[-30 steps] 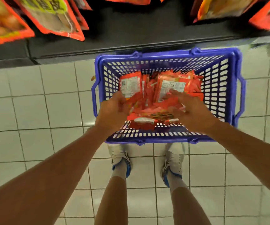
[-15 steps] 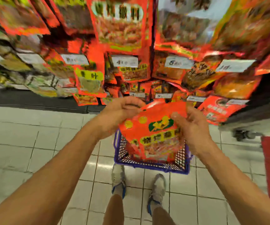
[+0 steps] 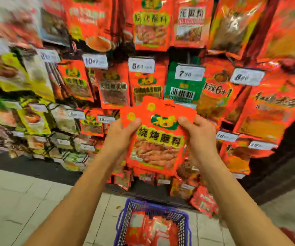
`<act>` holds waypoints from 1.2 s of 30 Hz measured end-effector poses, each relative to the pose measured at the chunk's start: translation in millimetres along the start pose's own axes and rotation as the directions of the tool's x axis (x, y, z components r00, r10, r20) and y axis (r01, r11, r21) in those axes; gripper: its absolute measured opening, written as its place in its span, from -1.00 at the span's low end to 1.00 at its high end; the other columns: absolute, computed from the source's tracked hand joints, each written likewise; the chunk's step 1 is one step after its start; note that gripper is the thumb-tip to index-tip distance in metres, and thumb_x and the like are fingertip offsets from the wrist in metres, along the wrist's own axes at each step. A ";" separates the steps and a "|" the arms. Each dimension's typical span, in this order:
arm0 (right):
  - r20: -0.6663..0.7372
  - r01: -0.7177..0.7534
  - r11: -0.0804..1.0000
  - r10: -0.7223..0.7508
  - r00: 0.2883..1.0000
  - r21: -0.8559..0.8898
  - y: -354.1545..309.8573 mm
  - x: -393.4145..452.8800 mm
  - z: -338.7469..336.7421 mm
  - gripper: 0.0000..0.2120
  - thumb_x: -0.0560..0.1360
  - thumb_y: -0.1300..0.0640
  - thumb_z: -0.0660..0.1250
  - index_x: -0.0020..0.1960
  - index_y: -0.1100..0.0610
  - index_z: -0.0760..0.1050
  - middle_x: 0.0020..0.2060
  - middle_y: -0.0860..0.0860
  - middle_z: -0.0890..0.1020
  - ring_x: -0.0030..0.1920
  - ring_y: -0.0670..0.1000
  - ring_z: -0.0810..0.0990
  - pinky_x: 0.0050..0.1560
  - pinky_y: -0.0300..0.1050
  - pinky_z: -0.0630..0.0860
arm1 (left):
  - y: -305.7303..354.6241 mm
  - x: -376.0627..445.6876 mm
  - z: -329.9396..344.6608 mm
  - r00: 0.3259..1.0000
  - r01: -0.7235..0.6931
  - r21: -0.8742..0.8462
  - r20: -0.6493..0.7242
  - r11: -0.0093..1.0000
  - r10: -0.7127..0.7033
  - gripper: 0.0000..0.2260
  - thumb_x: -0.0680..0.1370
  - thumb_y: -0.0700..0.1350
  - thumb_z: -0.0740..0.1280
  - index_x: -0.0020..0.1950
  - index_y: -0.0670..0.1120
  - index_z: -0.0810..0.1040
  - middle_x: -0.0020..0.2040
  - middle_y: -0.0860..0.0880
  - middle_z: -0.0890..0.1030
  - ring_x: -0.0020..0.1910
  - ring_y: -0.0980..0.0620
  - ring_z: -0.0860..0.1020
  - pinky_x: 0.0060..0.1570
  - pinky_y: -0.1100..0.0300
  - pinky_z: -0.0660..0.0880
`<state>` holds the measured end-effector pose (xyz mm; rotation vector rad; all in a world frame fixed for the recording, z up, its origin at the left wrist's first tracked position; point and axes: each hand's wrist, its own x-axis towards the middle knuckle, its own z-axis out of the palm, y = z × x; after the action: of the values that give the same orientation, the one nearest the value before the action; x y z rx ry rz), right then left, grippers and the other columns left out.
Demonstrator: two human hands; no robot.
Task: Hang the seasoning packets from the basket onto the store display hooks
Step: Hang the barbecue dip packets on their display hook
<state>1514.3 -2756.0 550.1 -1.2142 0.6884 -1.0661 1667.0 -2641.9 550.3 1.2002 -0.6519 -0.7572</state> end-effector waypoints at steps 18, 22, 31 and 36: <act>-0.128 0.311 0.933 -0.336 0.933 -0.180 -166.4 88.8 82.1 -0.90 0.54 0.21 0.41 -0.14 0.11 0.65 -0.20 0.02 0.75 -0.21 0.05 0.72 -0.07 0.08 0.69 | 181.7 69.6 -70.6 0.930 -0.355 0.001 -0.104 0.935 0.353 -0.88 0.54 -0.14 0.46 -0.15 0.05 0.74 -0.14 -0.02 0.75 -0.15 -0.02 0.69 0.01 -0.03 0.62; -0.148 0.319 0.905 -0.370 0.917 -0.283 -165.1 108.9 104.8 -0.87 0.53 0.11 0.43 -0.12 0.18 0.61 -0.11 0.20 0.73 -0.10 0.17 0.72 0.05 0.34 0.62 | 191.4 83.4 -87.6 0.924 -0.376 0.029 -0.070 0.926 0.377 -0.93 0.52 -0.08 0.49 -0.13 0.08 0.74 -0.13 -0.04 0.75 -0.15 -0.02 0.72 -0.11 0.01 0.62; -0.176 0.352 0.866 -0.432 0.885 -0.354 -177.7 161.9 168.5 -0.77 0.54 0.01 0.42 -0.26 0.07 0.54 -0.32 -0.07 0.68 -0.27 -0.01 0.65 -0.20 -0.03 0.55 | 199.3 116.3 -104.8 0.919 -0.393 0.045 0.008 0.918 0.393 -0.90 0.53 -0.02 0.48 -0.04 -0.03 0.70 -0.08 -0.08 0.76 -0.10 -0.07 0.74 -0.21 0.15 0.63; -0.245 0.319 0.848 -0.446 0.861 -0.423 -180.1 186.6 184.8 -0.74 0.53 0.02 0.42 -0.26 0.14 0.53 -0.23 0.11 0.69 -0.26 0.07 0.58 -0.24 0.01 0.46 | 190.6 128.5 -106.4 0.921 -0.389 0.054 0.036 0.919 0.388 -0.90 0.51 -0.01 0.48 -0.09 -0.02 0.72 -0.07 -0.10 0.75 -0.09 -0.11 0.73 -0.08 0.01 0.62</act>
<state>1698.9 -2853.2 790.6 -1.5603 0.9634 -1.5590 1858.9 -2650.0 715.4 1.0711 -0.9073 -0.4187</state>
